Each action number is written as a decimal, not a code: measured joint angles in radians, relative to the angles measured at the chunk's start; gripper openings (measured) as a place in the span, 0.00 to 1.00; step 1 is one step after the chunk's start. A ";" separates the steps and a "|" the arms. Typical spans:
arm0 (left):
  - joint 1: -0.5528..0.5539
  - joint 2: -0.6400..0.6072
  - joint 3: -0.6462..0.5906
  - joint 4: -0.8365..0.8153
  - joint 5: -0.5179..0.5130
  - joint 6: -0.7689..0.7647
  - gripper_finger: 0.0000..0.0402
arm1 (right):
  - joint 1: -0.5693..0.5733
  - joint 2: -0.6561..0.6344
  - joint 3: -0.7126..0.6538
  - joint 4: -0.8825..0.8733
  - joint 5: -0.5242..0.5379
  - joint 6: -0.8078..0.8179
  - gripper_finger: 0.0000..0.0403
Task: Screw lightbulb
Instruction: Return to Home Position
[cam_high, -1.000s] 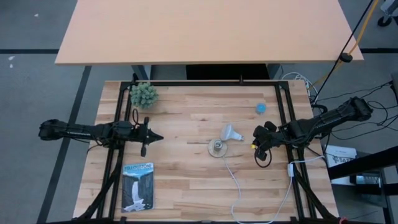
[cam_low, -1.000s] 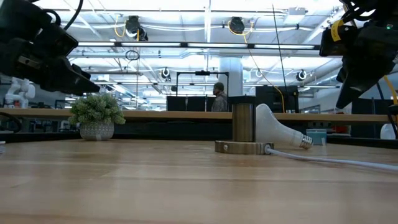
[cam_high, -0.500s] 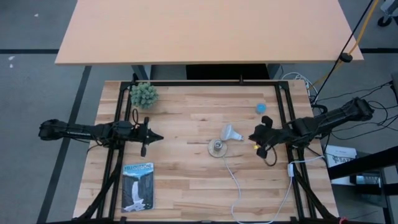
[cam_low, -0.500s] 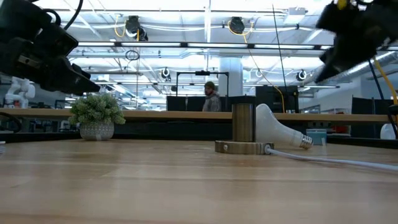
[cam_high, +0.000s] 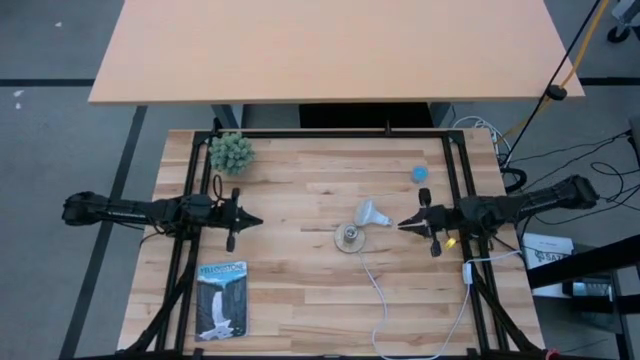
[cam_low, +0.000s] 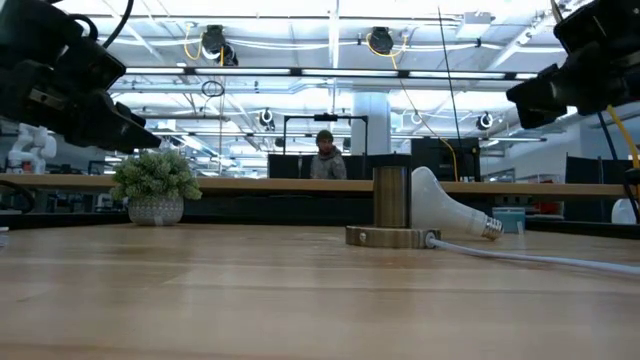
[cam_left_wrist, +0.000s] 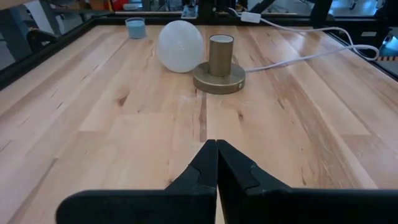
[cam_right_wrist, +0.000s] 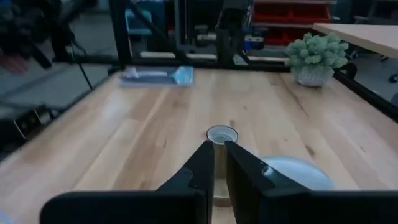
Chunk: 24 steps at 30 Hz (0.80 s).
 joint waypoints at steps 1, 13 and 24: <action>0.000 0.000 0.000 0.000 0.000 0.000 0.00 | -0.013 -0.027 -0.014 0.007 -0.019 0.015 0.08; 0.000 0.000 0.000 0.000 0.000 0.002 0.00 | -0.083 -0.265 -0.037 -0.081 0.069 0.079 0.08; 0.000 0.000 0.000 -0.001 0.000 0.001 0.00 | -0.082 -0.367 -0.049 -0.137 -0.051 0.030 0.08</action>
